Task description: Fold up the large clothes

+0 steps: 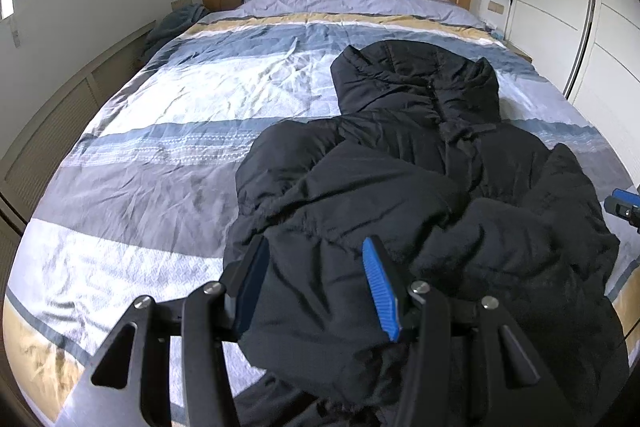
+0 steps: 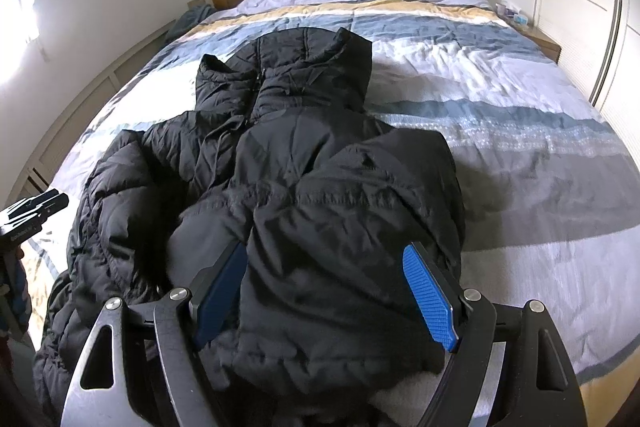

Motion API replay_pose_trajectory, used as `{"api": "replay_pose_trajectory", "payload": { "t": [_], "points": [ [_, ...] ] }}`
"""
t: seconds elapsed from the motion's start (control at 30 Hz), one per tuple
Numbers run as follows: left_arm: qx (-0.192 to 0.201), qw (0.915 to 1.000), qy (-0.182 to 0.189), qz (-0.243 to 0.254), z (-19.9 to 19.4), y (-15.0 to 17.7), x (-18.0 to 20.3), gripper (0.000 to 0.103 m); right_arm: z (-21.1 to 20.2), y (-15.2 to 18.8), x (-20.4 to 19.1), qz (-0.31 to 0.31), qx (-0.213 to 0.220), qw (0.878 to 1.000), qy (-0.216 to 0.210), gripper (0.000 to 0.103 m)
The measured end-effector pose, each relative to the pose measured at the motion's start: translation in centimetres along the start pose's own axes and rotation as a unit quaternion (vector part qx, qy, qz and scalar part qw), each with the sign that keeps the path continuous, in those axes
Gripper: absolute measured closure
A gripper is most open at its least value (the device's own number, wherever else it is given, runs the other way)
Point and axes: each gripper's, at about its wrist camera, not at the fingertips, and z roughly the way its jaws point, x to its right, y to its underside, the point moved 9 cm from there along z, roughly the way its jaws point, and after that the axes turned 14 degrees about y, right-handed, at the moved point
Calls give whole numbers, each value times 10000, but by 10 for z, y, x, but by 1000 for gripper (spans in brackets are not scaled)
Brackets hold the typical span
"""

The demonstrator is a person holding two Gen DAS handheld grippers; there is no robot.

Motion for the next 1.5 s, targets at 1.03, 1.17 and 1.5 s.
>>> {"api": "replay_pose_trajectory", "payload": {
  "t": [1.03,1.17,1.5],
  "points": [
    [-624,9821,1356,-1145,146,-152,-66,56,117,-175,22,299,206,9989,-290,23],
    [-976,9725,1792,-1123,197,-178,-47,56,159,-201,12,592,7,9962,-642,23],
    [-854,9608,2317,-1262,290,-213,-41,56,249,-230,-15,617,-279,9933,-935,18]
  ]
}}
